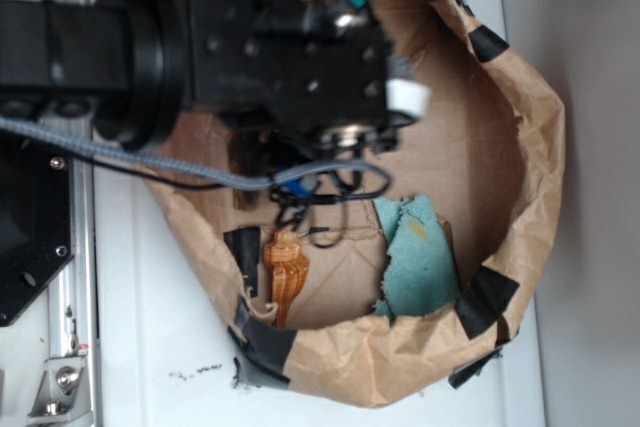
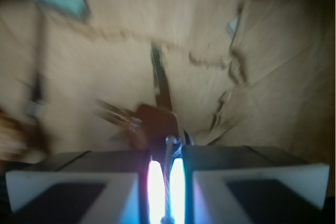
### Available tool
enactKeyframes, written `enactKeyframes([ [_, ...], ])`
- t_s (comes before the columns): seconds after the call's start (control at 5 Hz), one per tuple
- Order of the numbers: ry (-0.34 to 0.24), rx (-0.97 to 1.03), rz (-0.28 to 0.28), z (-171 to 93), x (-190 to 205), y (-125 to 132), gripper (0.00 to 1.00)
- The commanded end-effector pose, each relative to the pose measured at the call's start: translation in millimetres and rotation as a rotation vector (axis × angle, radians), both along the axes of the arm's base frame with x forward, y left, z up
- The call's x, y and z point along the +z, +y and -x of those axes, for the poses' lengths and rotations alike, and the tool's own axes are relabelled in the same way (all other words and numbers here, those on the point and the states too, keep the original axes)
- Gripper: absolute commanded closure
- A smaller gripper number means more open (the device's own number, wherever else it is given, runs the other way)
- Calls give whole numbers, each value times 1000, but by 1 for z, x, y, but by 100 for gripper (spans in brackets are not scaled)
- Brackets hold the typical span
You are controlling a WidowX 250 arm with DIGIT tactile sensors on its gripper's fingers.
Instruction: Grab the silver keys.
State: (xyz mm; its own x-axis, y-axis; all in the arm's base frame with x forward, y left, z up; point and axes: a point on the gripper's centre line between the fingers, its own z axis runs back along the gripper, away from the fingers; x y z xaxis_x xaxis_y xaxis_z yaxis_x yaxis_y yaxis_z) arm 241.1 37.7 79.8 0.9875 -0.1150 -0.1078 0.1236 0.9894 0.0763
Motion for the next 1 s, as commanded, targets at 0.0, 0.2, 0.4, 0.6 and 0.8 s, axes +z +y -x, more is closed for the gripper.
enactKeyframes([
  [0.0,-143,22,185,-7,95,-18,100],
  [0.2,-141,31,149,-11,82,-20,100],
  [0.4,-169,63,167,-14,77,-19,100],
  [0.6,-165,81,176,-19,72,-19,100],
  [0.8,-146,96,162,-23,65,-20,100],
])
